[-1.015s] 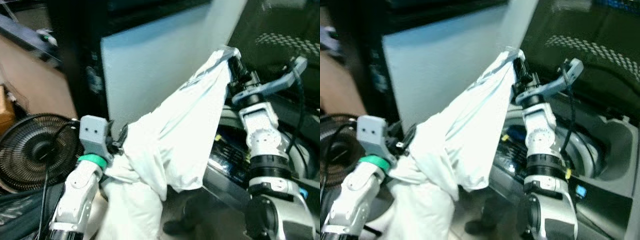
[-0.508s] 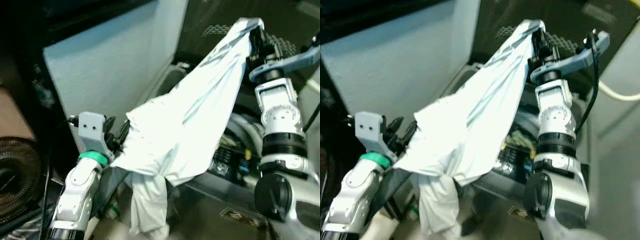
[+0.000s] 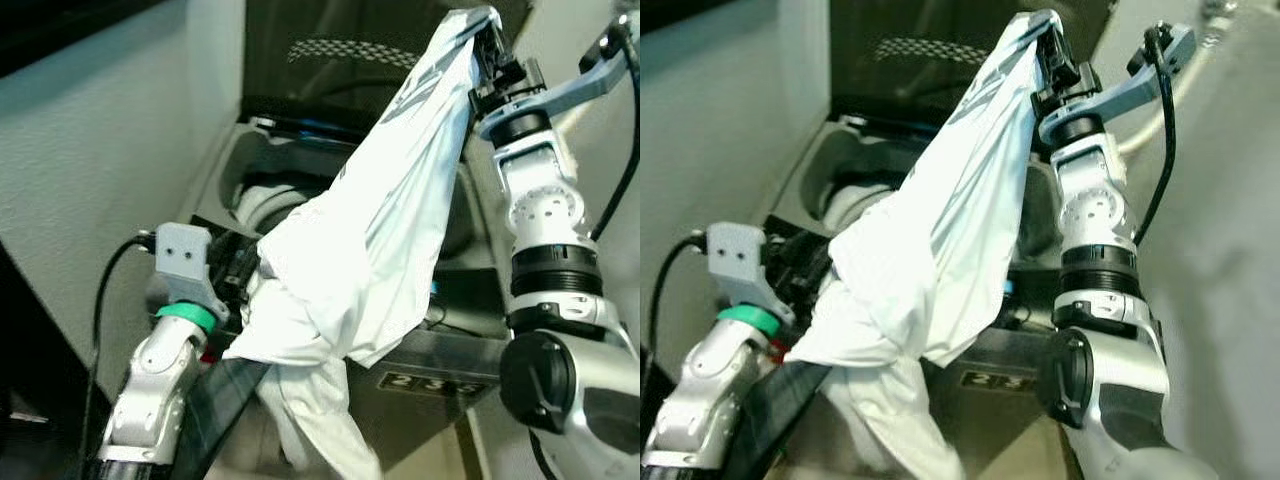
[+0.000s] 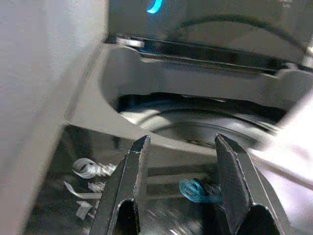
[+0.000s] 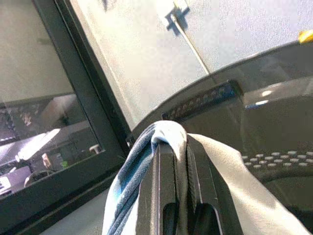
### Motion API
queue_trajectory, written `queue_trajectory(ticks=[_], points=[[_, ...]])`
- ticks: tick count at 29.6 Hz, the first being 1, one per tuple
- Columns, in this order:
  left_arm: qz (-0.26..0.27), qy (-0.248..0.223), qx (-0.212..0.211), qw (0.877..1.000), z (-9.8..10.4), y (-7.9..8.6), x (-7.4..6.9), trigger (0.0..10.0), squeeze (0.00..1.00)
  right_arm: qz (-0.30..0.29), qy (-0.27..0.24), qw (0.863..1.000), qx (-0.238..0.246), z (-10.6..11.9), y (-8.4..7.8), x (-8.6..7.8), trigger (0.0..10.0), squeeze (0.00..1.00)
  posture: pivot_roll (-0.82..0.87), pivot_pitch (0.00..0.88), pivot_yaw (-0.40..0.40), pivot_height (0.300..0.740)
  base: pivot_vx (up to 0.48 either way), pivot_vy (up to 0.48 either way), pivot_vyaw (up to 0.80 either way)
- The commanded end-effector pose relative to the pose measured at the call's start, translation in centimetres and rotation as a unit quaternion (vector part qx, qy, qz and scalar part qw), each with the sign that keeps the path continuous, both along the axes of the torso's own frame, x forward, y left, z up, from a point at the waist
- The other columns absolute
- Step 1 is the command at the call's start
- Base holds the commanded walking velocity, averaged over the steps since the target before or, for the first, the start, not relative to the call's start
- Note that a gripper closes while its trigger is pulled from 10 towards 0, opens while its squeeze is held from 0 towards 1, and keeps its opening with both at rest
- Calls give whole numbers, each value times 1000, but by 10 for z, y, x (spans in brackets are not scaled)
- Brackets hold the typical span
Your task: Clothes washing
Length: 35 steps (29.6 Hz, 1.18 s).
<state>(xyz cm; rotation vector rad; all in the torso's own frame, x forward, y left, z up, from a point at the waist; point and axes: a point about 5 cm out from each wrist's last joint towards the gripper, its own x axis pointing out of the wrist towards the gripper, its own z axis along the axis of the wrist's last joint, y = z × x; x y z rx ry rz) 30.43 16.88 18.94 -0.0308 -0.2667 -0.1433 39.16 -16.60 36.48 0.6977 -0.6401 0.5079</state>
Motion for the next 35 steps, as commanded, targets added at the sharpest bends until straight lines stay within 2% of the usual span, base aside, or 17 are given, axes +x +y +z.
queue_trajectory(ticks=[1,7,14,20,22,23,24,25,27,28,29,30,31,32,33,34,35], points=[[19,17,-2,1000,-5,4,1,10000,0,-5,-14,1000,-9,9,0,-3,10000,0,55,6,-100,740,0,0,-800],[43,0,-24,999,8,13,3,10000,0,17,-24,998,-51,13,21,-3,10000,0,54,6,-107,740,0,0,-800],[44,0,-25,999,9,9,1,10000,0,40,-22,996,-73,9,39,-4,10000,0,51,6,-106,740,0,0,-800],[53,-1,-33,998,9,9,-1,10000,0,103,-12,988,-117,-6,73,-8,10000,0,52,1,-126,740,0,0,-800],[51,0,-28,998,8,7,-2,10000,0,121,0,973,-196,-29,87,-10,10000,0,52,1,-126,740,0,0,0],[51,0,-28,998,8,7,-2,10000,0,121,0,973,-196,-29,87,-10,10000,0,52,1,-126,740,0,0,0],[50,-1,-27,998,7,7,-3,10000,0,132,7,963,-235,-41,93,-11,10000,0,52,1,-126,740,0,0,0],[52,-1,-24,998,7,8,-5,10000,0,153,12,946,-286,-53,103,-14,10000,0,70,0,-142,740,0,0,0],[56,-1,-24,998,7,10,-7,10000,0,182,4,917,-355,-61,115,-17,10000,0,70,0,-142,740,0,0,0],[56,-1,-24,998,7,10,-7,10000,0,182,4,917,-355,-61,115,-17,10000,0,70,0,-142,740,0,0,0],[57,-1,-24,998,8,11,-7,10000,0,191,-4,905,-379,-62,120,-18,10000,0,70,0,-142,740,0,0,0],[57,-1,-25,998,8,12,-6,10000,0,177,-30,900,-398,-44,124,-13,10000,0,62,0,-127,740,0,0,0],[57,-1,-24,998,9,13,-4,10000,0,93,-96,921,-367,24,116,-9,10000,0,56,0,-114,740,0,0,0],[57,0,-24,998,9,14,-2,10000,0,37,-142,933,-328,74,109,-15,10000,0,56,0,-114,740,0,0,0],[57,0,-24,998,9,14,-2,10000,0,37,-142,933,-328,74,109,-15,10000,0,56,0,-114,740,0,0,0],[54,0,-19,998,9,14,-2,10000,0,-59,-197,949,-240,140,84,-35,10000,0,59,5,-116,740,0,0,0],[54,0,-19,998,9,14,-2,10000,0,-59,-197,949,-240,140,84,-35,10000,0,59,5,-116,740,0,0,0]])
